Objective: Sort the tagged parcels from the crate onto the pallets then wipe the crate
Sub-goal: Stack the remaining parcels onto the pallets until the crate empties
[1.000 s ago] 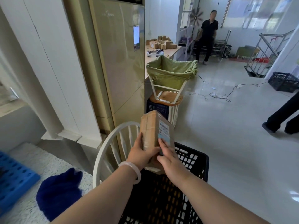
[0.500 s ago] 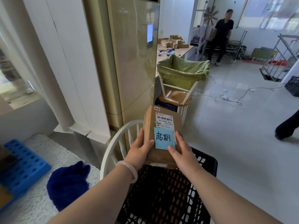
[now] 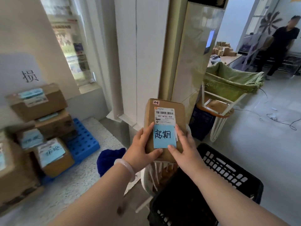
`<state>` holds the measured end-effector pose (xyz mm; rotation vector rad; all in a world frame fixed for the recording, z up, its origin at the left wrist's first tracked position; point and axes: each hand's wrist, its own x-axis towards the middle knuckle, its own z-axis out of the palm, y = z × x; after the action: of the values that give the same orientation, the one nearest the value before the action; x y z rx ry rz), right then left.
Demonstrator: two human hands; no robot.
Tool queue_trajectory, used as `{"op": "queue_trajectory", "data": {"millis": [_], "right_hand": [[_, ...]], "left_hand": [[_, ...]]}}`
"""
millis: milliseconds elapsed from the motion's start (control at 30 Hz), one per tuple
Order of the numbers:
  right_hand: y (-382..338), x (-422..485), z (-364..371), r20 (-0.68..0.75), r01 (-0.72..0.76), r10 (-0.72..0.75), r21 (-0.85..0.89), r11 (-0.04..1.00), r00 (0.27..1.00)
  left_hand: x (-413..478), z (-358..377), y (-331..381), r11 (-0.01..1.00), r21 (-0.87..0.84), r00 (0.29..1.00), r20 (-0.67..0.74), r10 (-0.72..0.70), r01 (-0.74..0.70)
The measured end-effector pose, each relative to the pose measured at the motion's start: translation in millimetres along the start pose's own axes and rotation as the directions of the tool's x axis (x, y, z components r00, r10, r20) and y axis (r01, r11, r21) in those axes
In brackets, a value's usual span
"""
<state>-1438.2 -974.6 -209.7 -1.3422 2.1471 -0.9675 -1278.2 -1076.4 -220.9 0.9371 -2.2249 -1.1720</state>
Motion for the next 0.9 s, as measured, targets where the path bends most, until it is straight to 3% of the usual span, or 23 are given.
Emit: {"op": "queue_trajectory", "data": {"millis": [133, 433, 667, 900], "right_hand": [[-50.6, -4.6, 48.9, 0.099, 0.037, -0.026, -0.108, 0.993, 0.995], [-159.5, -36.4, 186.2, 0.243, 0.282, -0.270, -0.016, 0.959, 0.932], [-240.3, -67.8, 273.6, 0.367, 0.461, -0.440, 0.034, 0.887, 0.819], [-300.1, -94.4, 326.3, 0.515, 0.563, -0.504, 0.049, 0.825, 0.694]], "left_hand": [[-41.1, -58.3, -30.0, 0.997, 0.020, 0.993, -0.099, -0.072, 0.074], [-163.2, -182.4, -92.4, 0.974, -0.031, 0.917, -0.332, -0.221, 0.223], [-259.0, -251.2, -126.5, 0.945, -0.093, 0.783, -0.539, -0.311, 0.312], [-326.6, -291.0, -139.3, 0.906, -0.158, 0.634, -0.668, -0.391, 0.392]]}}
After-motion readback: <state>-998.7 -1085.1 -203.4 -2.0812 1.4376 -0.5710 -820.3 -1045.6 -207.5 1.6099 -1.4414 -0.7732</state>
